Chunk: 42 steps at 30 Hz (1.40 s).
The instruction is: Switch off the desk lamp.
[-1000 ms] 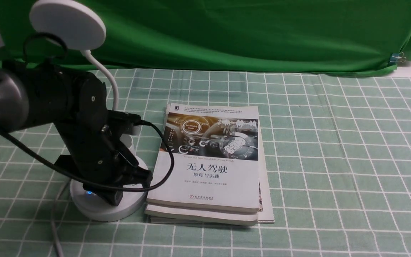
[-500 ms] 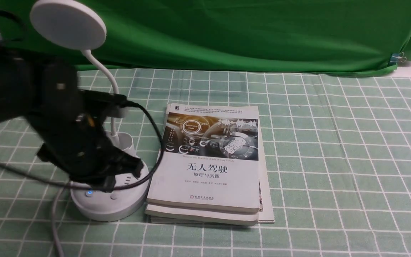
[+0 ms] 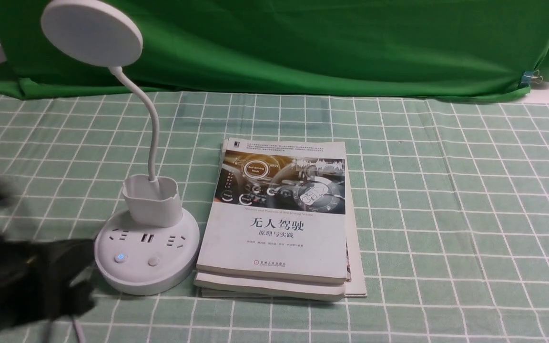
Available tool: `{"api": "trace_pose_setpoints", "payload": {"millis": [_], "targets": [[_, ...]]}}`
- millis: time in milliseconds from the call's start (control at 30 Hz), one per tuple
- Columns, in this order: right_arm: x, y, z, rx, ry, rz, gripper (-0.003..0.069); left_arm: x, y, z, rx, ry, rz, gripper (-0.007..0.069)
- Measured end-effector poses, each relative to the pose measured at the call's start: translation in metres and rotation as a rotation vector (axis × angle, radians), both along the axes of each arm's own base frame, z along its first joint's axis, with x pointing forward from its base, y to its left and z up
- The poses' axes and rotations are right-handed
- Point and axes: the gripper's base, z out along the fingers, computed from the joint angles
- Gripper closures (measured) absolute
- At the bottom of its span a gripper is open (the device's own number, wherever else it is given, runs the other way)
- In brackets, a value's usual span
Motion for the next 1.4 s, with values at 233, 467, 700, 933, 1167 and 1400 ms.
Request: {"api": "trace_pose_setpoints", "payload": {"millis": [233,467,700,933,1167,1400], "targets": [[0.000,0.000,0.000,0.000,0.000,0.000,0.0417,-0.041,0.015,-0.019,-0.095,-0.238,0.025,0.0624],[0.000,0.000,0.000,0.000,0.000,0.000,0.0417,-0.051,0.018,-0.032,-0.114,-0.282,0.028,0.0624],[0.000,0.000,0.000,0.000,0.000,0.000,0.0417,-0.052,0.016,-0.046,-0.310,-0.165,0.070,0.0624],[0.000,0.000,0.000,0.000,0.000,0.000,0.0417,-0.052,0.017,-0.051,-0.225,-0.160,0.057,0.0624],[0.000,0.000,0.000,0.000,0.000,0.000,0.0417,-0.051,0.018,-0.051,-0.124,-0.196,0.040,0.0624],[0.000,0.000,0.000,0.000,0.000,0.000,0.0417,-0.051,0.019,-0.053,-0.081,-0.218,0.032,0.0624]]}}
